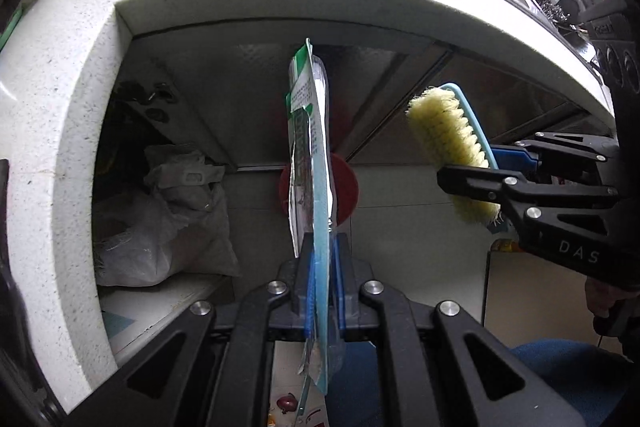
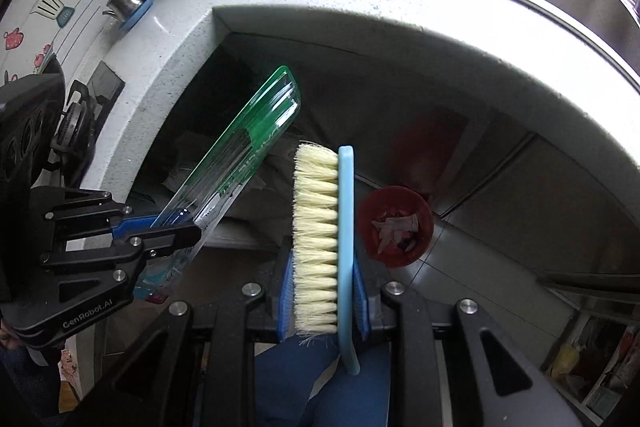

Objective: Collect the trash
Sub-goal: 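Carry the blister pack and brush down to the red bin, then open the left gripper dropping the blister pack into the bin while the right holds the brush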

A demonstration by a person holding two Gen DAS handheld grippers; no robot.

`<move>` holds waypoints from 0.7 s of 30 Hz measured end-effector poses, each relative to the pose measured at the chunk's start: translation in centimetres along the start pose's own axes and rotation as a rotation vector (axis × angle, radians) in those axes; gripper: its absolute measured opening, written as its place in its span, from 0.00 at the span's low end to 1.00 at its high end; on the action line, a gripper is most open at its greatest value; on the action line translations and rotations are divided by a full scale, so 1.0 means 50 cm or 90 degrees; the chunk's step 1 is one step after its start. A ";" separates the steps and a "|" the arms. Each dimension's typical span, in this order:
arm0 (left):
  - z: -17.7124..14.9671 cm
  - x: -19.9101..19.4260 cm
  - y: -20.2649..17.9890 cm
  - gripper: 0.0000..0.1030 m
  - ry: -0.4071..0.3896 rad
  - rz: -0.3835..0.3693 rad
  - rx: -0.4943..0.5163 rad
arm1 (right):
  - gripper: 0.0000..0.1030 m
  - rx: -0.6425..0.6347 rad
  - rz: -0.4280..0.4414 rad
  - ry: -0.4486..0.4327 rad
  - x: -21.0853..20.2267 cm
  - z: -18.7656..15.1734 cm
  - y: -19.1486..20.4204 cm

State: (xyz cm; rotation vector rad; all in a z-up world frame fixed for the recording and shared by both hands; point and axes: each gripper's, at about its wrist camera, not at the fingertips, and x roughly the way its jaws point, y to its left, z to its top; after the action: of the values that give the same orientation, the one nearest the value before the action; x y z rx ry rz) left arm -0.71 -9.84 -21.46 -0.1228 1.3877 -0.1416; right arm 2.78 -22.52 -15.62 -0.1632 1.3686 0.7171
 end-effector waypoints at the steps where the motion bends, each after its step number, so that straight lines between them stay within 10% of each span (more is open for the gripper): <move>1: 0.001 0.021 0.004 0.07 0.007 0.001 -0.001 | 0.23 0.009 -0.002 0.005 0.013 -0.001 -0.009; 21: 0.026 0.552 0.037 0.07 0.109 -0.075 0.038 | 0.23 0.119 -0.039 0.033 0.382 -0.065 -0.201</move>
State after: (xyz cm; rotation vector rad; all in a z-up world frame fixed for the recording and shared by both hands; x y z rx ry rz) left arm 5.46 -12.74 -48.30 -0.1456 1.5453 -0.2980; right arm 6.14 -24.93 -37.05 -0.0763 1.4660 0.5338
